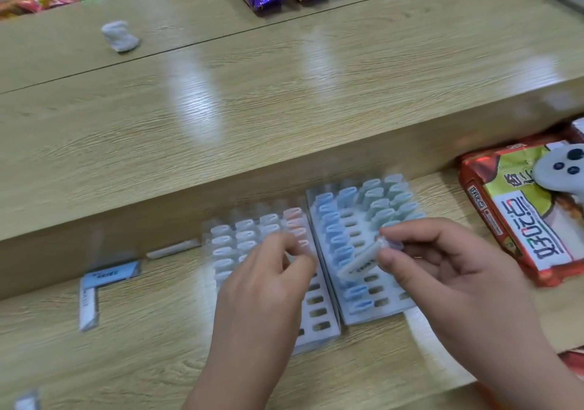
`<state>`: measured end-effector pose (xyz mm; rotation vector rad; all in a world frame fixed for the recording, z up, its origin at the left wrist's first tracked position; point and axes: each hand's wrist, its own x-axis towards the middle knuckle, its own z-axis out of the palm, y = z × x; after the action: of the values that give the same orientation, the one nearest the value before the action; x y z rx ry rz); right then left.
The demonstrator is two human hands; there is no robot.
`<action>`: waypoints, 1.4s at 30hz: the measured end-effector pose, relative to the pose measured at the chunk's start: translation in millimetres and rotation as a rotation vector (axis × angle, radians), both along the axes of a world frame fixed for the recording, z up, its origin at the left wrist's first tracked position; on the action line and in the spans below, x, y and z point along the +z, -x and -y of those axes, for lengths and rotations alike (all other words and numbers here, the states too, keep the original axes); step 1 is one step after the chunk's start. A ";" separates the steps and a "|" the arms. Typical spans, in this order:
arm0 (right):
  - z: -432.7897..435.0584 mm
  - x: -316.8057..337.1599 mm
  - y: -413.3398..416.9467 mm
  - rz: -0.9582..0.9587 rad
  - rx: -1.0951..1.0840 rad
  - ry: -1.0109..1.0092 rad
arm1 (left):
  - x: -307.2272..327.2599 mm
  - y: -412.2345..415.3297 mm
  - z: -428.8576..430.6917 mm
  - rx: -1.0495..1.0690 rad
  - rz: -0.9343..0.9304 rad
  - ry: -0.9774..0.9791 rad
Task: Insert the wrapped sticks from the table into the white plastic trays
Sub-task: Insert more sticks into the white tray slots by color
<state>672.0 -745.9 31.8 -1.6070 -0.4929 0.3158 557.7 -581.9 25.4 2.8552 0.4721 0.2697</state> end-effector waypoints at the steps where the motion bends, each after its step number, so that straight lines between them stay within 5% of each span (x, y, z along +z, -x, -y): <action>1: -3.3 0.0 1.8 0.013 0.009 0.009 | -0.8 0.0 -0.5 0.009 0.012 -0.021; 9: -44.5 -5.2 13.4 0.145 0.100 0.072 | -8.5 22.7 -25.7 0.254 0.261 0.147; 21: -80.4 -24.9 19.5 0.655 0.190 0.395 | -23.5 46.3 -36.6 0.212 0.204 0.267; 28: -74.4 -16.0 13.5 0.695 0.259 0.444 | -27.4 46.5 -37.0 0.222 0.237 0.305; 36: -69.6 -28.0 19.4 1.148 0.277 0.595 | -29.0 46.1 -34.3 0.225 0.291 0.319; 42: -88.6 -14.1 42.6 1.103 0.243 0.479 | -23.0 82.3 -55.8 0.350 0.456 0.442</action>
<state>629.3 -657.3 17.7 -2.1108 -1.5442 -0.3526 475.4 -526.1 2.3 2.1823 0.8106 0.7525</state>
